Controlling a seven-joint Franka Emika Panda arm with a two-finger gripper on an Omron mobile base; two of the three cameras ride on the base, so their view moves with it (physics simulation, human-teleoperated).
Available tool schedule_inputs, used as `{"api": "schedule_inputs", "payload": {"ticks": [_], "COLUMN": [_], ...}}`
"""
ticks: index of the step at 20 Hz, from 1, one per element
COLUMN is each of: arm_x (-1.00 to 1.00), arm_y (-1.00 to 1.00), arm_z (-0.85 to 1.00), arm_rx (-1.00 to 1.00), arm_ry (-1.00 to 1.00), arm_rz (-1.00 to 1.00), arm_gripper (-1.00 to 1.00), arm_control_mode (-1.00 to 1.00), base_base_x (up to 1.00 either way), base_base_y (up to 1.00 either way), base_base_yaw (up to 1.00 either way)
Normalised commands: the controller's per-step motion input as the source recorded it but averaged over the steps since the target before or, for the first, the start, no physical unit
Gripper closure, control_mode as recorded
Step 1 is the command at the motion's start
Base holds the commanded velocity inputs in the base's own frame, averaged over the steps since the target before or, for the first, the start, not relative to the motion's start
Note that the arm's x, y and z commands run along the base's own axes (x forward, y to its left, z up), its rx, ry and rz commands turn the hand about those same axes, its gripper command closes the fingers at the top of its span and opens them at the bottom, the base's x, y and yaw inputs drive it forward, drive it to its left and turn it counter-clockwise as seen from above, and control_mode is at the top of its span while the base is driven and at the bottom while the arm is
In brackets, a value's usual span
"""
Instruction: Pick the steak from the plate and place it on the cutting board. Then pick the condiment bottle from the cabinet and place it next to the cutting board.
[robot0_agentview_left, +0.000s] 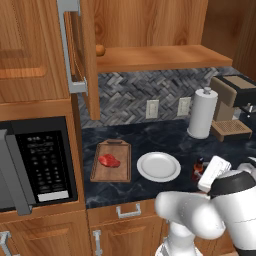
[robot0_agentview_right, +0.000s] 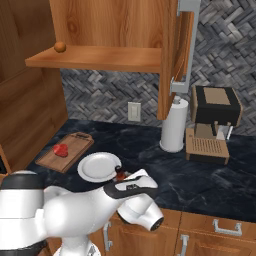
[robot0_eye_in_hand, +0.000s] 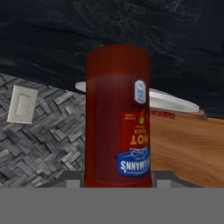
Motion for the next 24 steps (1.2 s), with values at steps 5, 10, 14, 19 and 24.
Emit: {"api": "schedule_inputs", "payload": {"ticks": [5, 10, 14, 19, 24], "arm_x": [0.06, 0.09, 0.10, 0.06, 0.00], "arm_y": [-0.02, 0.00, -0.01, 0.00, 0.00], "arm_z": [-0.20, -0.20, -0.18, -0.19, -0.29], "arm_rx": [0.00, 0.00, 0.00, 0.00, 0.00], "arm_ry": [0.00, 0.00, 0.00, 0.00, 0.00], "arm_rz": [0.00, 0.00, 0.00, 0.00, 0.00], "arm_gripper": [1.00, 1.00, 1.00, 1.00, 1.00], "arm_control_mode": [-1.00, -1.00, -1.00, -1.00, -1.00], "base_base_x": [0.00, 0.00, 0.00, 0.00, 0.00], "base_base_y": [0.00, 0.00, 0.00, 0.00, 0.00], "base_base_yaw": [0.00, 0.00, 0.00, 0.00, 0.00]}}
